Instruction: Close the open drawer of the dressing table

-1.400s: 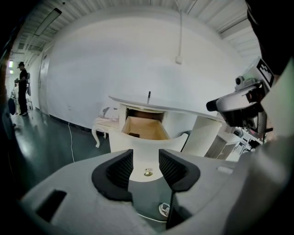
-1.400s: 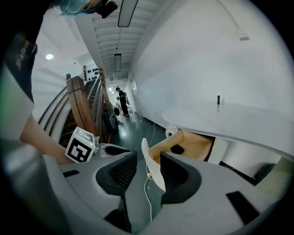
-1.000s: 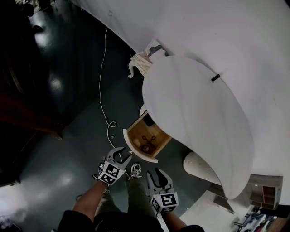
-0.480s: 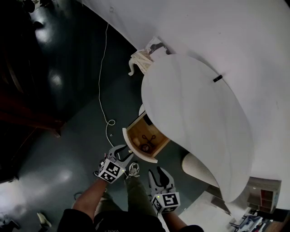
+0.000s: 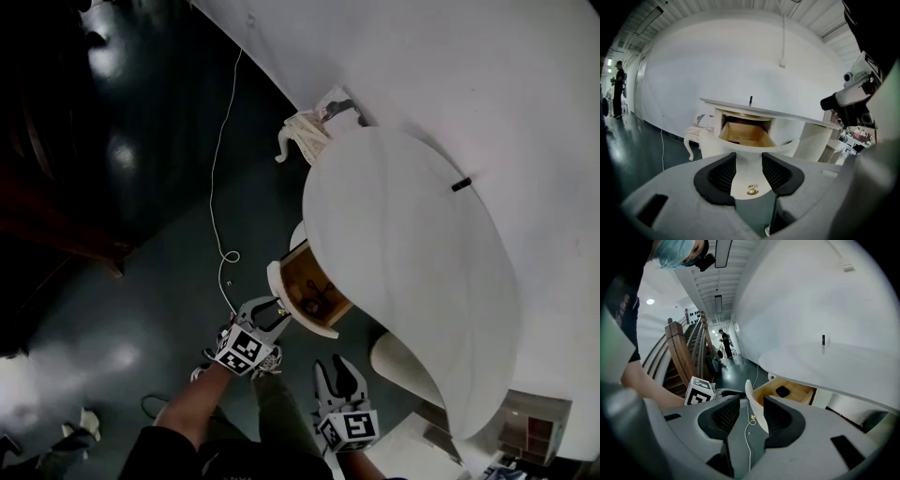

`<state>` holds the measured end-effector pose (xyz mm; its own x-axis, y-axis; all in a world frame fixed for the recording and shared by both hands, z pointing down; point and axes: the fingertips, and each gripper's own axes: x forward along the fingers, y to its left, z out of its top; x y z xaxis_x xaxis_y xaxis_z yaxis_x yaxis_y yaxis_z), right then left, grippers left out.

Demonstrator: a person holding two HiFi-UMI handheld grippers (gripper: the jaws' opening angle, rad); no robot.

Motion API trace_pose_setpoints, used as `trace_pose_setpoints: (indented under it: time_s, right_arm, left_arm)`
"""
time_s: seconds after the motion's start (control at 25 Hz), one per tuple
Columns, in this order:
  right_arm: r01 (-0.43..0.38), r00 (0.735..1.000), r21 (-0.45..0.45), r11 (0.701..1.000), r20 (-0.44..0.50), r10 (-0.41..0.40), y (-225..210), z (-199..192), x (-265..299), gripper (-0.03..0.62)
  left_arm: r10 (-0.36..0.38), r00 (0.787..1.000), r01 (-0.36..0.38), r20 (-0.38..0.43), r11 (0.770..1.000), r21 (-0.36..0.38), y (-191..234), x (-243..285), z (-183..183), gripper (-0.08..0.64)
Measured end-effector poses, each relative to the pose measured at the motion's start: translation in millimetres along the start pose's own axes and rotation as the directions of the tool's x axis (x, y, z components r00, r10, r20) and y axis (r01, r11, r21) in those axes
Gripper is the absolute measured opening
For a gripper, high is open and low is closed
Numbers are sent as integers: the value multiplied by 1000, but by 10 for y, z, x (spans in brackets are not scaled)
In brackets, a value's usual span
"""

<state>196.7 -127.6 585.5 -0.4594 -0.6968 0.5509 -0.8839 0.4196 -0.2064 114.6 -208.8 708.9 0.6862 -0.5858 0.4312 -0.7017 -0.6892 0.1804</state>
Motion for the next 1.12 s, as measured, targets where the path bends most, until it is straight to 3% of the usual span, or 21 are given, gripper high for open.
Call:
trace_pose_setpoints:
  time_s: [0.36, 0.56, 1.12]
  right_arm:
    - [-6, 1000, 27, 1000, -23, 6, -75, 232, 24, 160]
    - [-27, 999, 5, 1000, 36, 27, -223, 232, 47, 160]
    - [-25, 998, 25, 999, 51, 24, -373, 294, 84, 160]
  left_arm:
    - [4, 999, -4, 52, 1000, -2, 66, 350, 203, 170]
    - [-14, 997, 13, 80, 1000, 10, 73, 514, 309, 172]
    - [-38, 992, 34, 121, 999, 34, 129, 860, 519, 176]
